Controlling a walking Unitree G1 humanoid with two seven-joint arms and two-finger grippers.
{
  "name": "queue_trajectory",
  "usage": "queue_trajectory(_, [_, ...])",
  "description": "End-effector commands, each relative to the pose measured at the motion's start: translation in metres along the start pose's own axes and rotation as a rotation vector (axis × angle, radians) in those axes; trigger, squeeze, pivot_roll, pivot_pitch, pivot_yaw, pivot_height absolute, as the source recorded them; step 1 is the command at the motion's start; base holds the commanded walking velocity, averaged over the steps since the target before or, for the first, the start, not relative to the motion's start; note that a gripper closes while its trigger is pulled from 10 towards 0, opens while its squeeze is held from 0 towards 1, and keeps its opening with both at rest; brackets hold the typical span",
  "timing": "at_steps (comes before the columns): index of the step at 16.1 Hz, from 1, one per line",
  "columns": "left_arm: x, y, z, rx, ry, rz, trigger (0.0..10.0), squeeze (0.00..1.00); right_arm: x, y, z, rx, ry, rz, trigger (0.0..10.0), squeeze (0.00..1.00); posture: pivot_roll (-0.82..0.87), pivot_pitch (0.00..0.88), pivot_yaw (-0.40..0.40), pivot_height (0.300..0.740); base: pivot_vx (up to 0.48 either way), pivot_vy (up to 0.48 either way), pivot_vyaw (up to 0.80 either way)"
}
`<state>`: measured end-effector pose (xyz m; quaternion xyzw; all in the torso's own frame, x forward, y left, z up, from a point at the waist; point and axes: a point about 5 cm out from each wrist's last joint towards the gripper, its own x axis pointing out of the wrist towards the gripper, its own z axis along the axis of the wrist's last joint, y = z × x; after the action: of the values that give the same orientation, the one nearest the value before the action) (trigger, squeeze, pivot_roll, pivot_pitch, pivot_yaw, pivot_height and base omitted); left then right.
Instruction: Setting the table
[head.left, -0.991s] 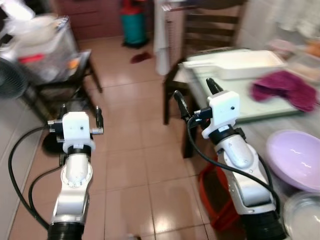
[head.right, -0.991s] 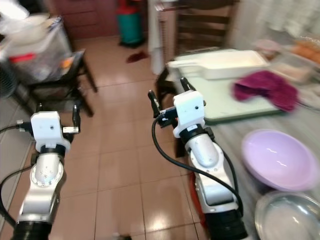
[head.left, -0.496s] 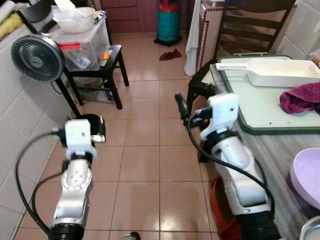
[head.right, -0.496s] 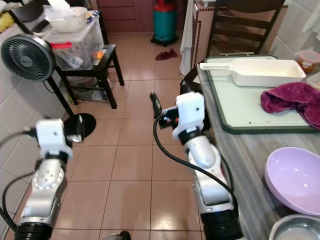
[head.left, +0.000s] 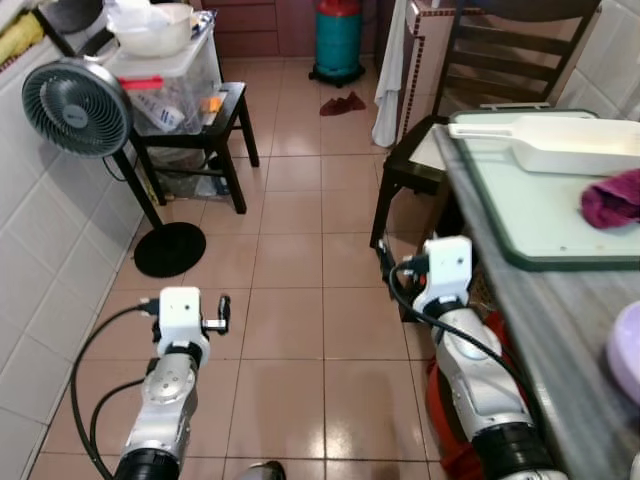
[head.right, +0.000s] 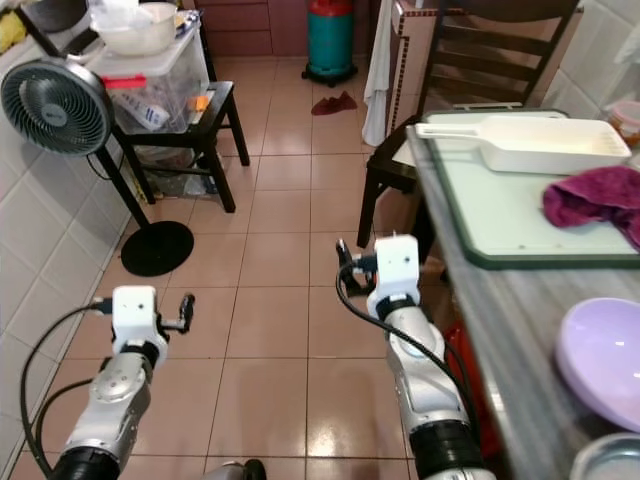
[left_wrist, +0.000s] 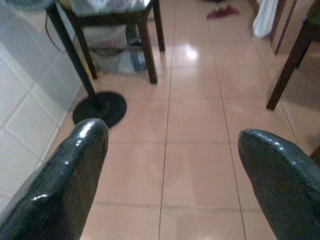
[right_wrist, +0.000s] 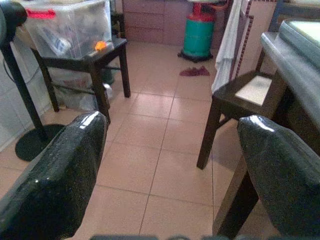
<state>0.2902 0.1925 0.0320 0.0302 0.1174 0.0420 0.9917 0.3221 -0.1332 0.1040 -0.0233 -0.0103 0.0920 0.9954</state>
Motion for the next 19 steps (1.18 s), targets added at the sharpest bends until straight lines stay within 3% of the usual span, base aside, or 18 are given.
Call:
queue_trajectory(1, [0.001,0.009,-0.010,0.019,0.050,0.007,10.0,0.00,0.003,-0.007,-0.008,-0.018,0.018,-0.019,10.0,0.00,-0.11,0.100,0.048,0.740,0.000,0.480,0.00])
queue_trajectory(5, [0.004,0.012,-0.016,0.042,0.076,0.005,10.0,0.00,0.000,-0.018,-0.023,-0.033,0.062,-0.047,10.0,0.00,-0.11,0.100,0.053,0.740,0.000,0.480,0.00])
queue_trajectory(15, [0.000,0.009,-0.043,0.148,0.245,-0.014,10.0,0.00,-0.033,-0.032,-0.100,0.000,0.449,-0.131,10.0,0.00,-0.09,0.085,0.058,0.740,0.000,0.480,0.00])
queue_trajectory(19, [-0.006,0.010,-0.055,0.176,0.310,-0.012,10.0,0.00,-0.046,-0.026,-0.117,-0.042,0.553,-0.112,10.0,0.00,-0.09,0.078,0.052,0.740,0.000,0.480,0.00])
